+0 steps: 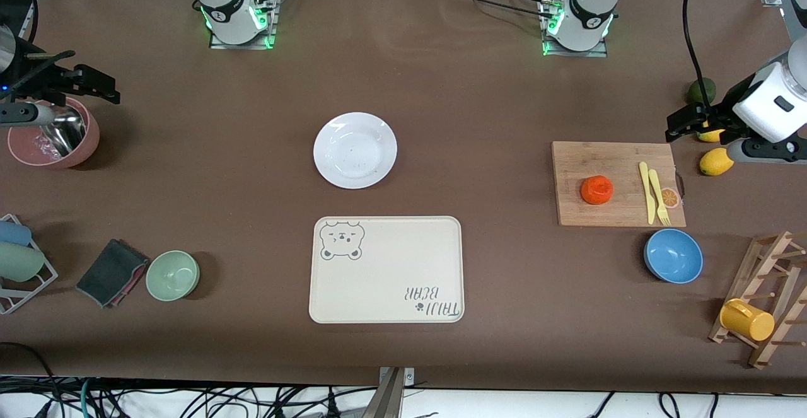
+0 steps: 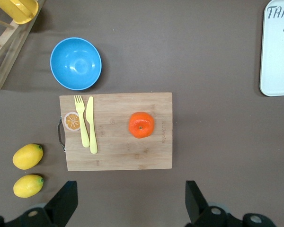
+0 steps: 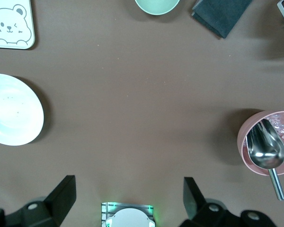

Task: Place orange and plate with both arms

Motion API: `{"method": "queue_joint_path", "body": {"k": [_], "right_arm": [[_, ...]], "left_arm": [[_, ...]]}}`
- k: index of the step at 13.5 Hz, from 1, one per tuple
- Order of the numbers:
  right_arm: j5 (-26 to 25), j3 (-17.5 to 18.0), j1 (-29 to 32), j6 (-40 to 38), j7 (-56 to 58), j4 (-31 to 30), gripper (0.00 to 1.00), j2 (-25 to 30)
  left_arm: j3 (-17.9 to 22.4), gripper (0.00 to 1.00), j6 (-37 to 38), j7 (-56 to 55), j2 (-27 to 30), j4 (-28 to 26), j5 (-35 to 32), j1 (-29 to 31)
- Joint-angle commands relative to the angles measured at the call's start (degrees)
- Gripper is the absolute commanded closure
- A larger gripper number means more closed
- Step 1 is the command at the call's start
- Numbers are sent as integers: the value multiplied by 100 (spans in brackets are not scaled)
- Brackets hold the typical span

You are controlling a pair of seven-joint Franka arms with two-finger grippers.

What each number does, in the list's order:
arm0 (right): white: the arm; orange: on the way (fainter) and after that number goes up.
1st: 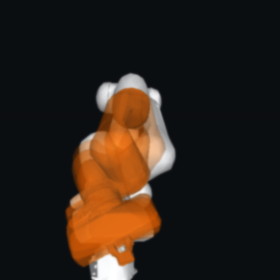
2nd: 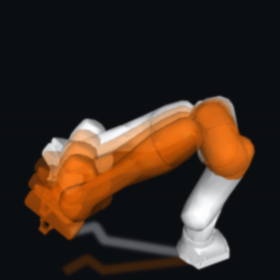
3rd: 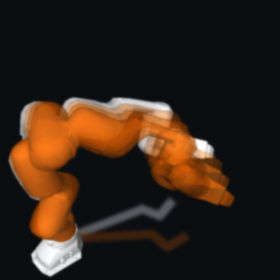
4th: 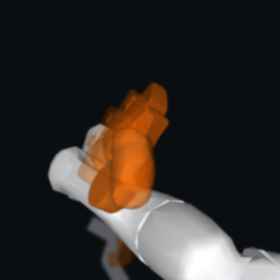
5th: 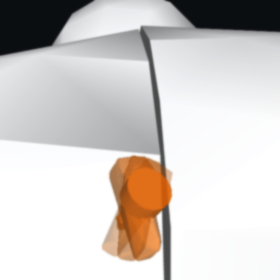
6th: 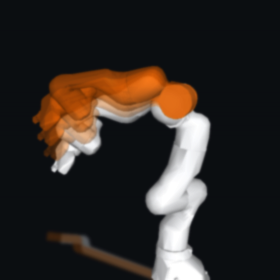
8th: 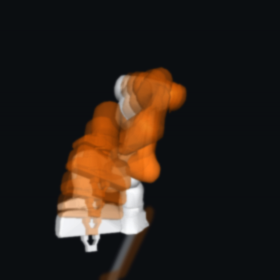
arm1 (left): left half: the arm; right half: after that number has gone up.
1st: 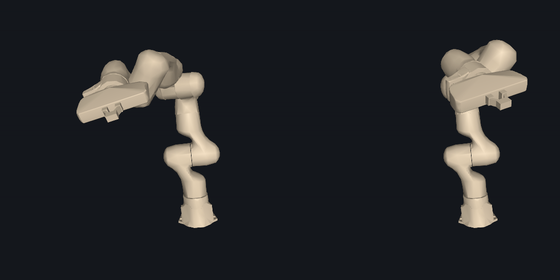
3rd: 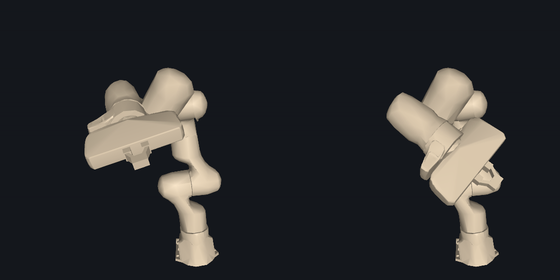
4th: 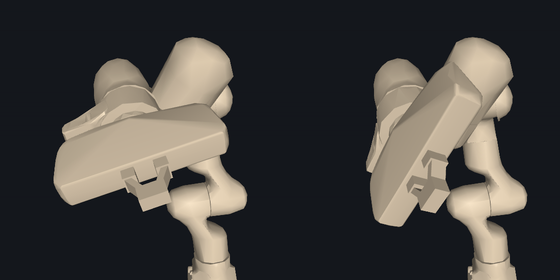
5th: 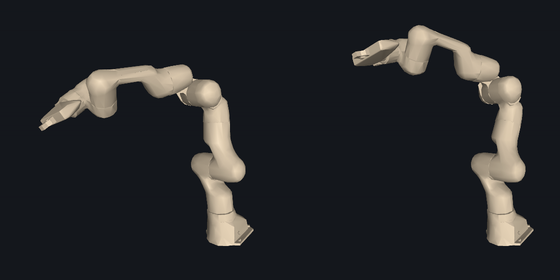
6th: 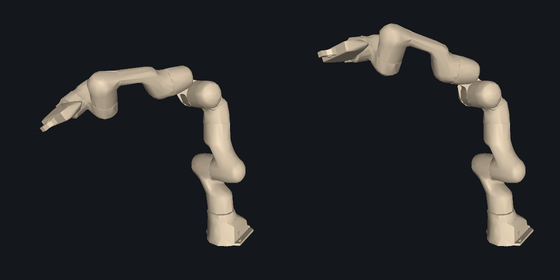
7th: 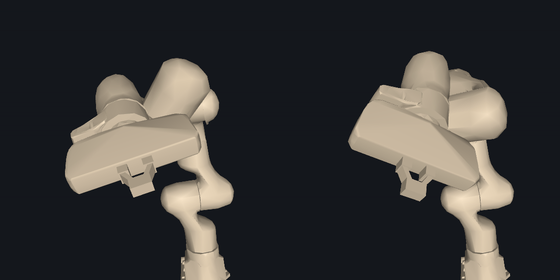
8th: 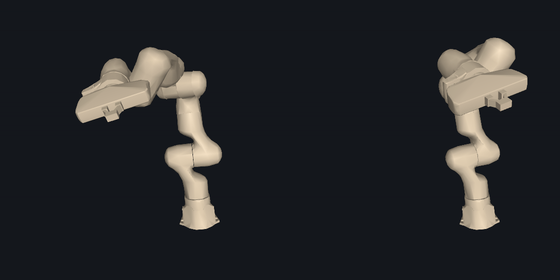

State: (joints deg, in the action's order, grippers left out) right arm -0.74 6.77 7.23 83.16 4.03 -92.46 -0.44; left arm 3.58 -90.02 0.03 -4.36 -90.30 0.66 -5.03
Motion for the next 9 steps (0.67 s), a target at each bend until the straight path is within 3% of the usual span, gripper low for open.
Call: {"method": "queue_joint_path", "body": {"k": [1, 9], "right_arm": [[65, 0, -3, -125, -121, 106, 0, -53], [127, 0, 6, -143, -51, 149, 0, -61]], "left_arm": [[-7, 0, 116, 164, -4, 100, 21, 20], [-7, 0, 116, 156, -39, 100, 22, 11]]}}
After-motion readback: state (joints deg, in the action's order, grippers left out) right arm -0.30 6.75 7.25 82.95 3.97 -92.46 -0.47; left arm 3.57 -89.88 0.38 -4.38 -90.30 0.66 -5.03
